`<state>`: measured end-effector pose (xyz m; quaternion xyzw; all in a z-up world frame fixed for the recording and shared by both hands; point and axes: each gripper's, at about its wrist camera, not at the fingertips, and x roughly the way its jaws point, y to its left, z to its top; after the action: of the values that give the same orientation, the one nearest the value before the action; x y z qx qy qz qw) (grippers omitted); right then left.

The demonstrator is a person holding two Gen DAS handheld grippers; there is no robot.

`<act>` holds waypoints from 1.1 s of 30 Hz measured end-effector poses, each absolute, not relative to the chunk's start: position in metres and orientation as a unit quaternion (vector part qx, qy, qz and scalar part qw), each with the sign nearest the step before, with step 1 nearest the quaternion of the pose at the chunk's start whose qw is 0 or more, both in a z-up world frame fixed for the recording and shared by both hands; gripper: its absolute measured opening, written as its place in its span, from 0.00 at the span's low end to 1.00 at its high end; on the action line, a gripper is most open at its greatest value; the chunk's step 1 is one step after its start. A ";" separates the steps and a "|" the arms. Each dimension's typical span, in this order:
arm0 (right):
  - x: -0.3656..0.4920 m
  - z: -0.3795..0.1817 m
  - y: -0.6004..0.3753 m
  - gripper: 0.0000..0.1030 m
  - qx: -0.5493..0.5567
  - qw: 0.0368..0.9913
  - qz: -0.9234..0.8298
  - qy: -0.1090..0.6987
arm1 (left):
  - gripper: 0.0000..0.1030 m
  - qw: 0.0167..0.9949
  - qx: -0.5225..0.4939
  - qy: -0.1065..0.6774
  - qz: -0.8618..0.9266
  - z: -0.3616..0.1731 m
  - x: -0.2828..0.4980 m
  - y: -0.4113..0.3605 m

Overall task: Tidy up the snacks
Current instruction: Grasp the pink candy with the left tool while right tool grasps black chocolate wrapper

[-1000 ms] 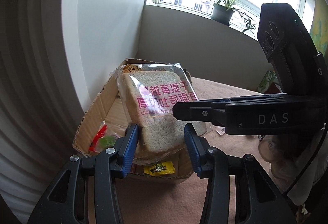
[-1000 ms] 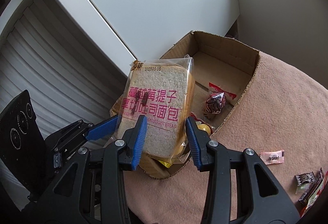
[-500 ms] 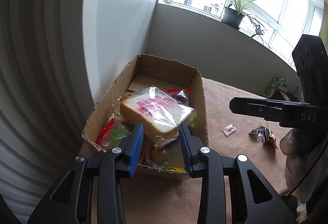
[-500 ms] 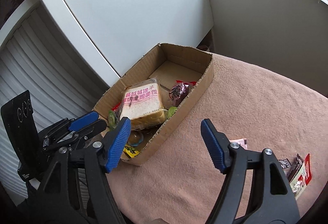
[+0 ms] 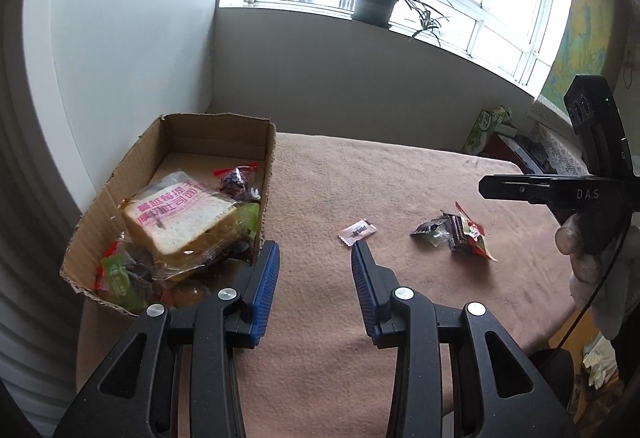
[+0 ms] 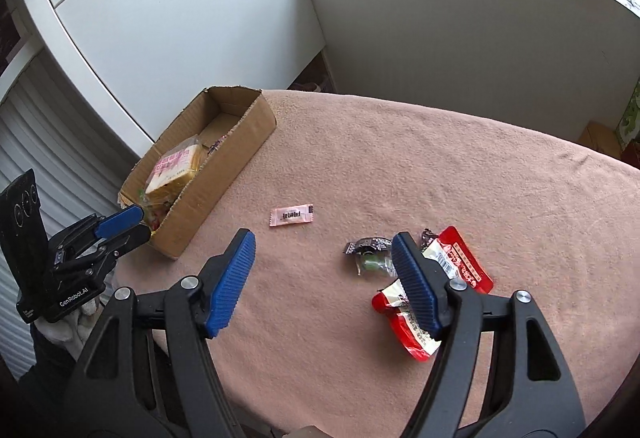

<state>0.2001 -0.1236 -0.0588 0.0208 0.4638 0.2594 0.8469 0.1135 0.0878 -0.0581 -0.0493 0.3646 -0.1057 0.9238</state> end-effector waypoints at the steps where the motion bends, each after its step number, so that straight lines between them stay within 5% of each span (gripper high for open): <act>1: 0.202 -0.060 -0.125 0.71 0.014 0.845 0.261 0.467 | 0.35 0.923 -0.043 0.367 -0.110 -0.060 0.116 0.082; 11: 0.224 -0.102 -0.097 0.69 -0.104 0.807 0.279 0.511 | 0.35 0.899 0.008 0.417 -0.132 -0.084 0.154 0.032; 15: 0.231 -0.118 -0.090 0.56 -0.140 0.794 0.283 0.519 | 0.35 0.885 0.043 0.442 -0.137 -0.100 0.171 0.015; 21: 0.234 -0.137 -0.082 0.56 -0.191 0.784 0.282 0.520 | 0.35 0.877 0.066 0.459 -0.126 -0.115 0.188 -0.001; 33: 0.248 -0.155 -0.085 0.42 -0.180 0.783 0.279 0.526 | 0.35 0.866 0.076 0.481 -0.110 -0.138 0.210 -0.006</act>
<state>0.2479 -0.0849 -0.1549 -0.1802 0.5259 0.2789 0.7831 0.2098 -0.0063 -0.1381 0.0756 0.4812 -0.1105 0.8663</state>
